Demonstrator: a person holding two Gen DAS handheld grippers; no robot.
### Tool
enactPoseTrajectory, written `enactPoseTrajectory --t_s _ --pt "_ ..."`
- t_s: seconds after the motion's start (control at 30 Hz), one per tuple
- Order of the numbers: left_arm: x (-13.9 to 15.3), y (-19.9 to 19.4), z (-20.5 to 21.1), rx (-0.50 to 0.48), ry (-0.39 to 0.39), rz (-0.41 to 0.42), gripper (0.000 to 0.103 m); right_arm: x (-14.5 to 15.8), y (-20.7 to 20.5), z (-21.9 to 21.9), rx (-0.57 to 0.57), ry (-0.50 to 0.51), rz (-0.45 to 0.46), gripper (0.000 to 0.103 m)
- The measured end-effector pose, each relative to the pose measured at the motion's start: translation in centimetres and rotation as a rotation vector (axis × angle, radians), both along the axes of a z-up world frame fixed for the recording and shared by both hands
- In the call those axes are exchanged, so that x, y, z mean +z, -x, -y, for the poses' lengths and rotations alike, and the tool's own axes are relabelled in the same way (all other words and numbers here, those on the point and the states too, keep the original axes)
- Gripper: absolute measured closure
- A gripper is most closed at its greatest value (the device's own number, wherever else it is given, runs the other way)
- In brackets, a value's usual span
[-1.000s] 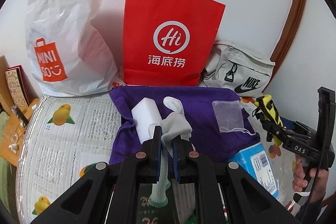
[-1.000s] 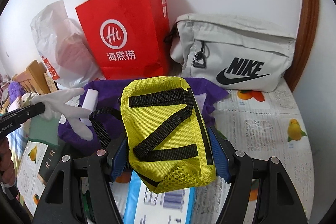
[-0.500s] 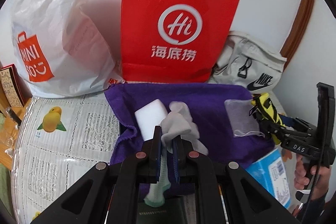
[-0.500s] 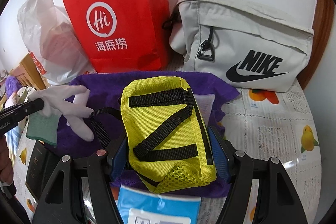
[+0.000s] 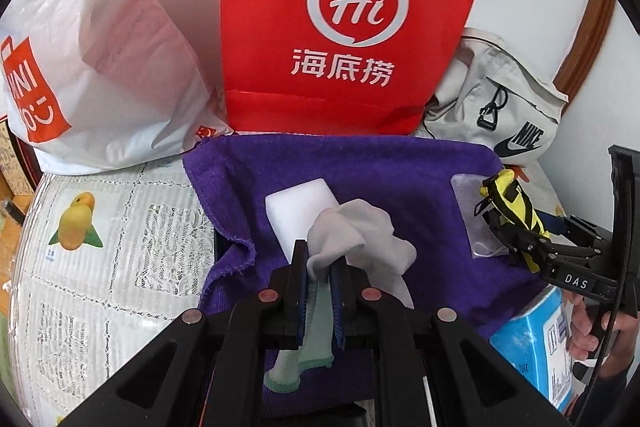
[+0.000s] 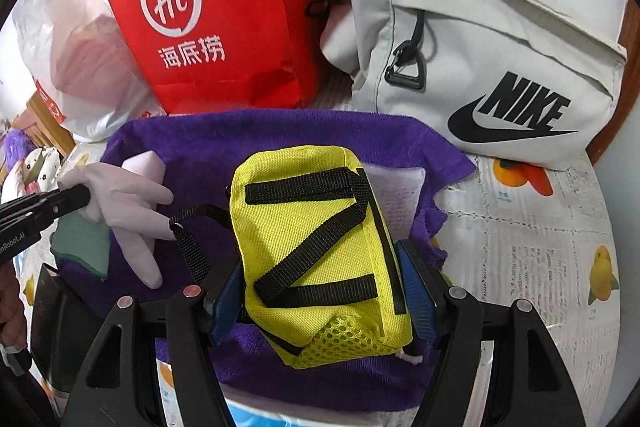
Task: Organize soft objects
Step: 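Release the glove with left gripper while right gripper releases pouch onto towel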
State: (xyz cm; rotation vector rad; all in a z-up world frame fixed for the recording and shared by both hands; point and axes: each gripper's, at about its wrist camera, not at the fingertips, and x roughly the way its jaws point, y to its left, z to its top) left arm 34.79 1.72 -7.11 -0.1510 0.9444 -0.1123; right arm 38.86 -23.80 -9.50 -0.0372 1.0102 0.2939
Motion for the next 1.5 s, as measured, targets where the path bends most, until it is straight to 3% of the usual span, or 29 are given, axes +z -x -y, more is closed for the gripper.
enactPoseTrajectory --t_s 0.37,0.43,0.97,1.1,1.2,1.5 --pt "-0.4 -0.1 -0.6 0.01 0.001 -0.011 0.087 -1.5 -1.1 -0.5 0.006 0.017 -0.068 0.033" --pt "-0.3 -0.1 -0.6 0.011 -0.005 -0.012 0.081 -1.8 -1.2 -0.4 0.006 0.019 -0.086 0.033" --pt "0.4 0.8 -0.7 0.013 -0.025 -0.014 0.065 -2.6 -1.0 -0.7 0.013 0.031 -0.14 0.026" --pt "0.9 1.4 -0.8 0.014 -0.027 -0.007 0.064 -2.2 -0.4 -0.7 0.021 0.037 -0.132 0.023" --pt "1.3 2.0 -0.8 0.018 -0.036 -0.002 0.061 -1.7 0.0 -0.7 0.024 0.027 -0.117 0.011" --pt "3.5 5.0 -1.0 0.031 -0.045 0.03 0.059 1.1 2.0 0.6 -0.028 -0.005 -0.073 0.01"
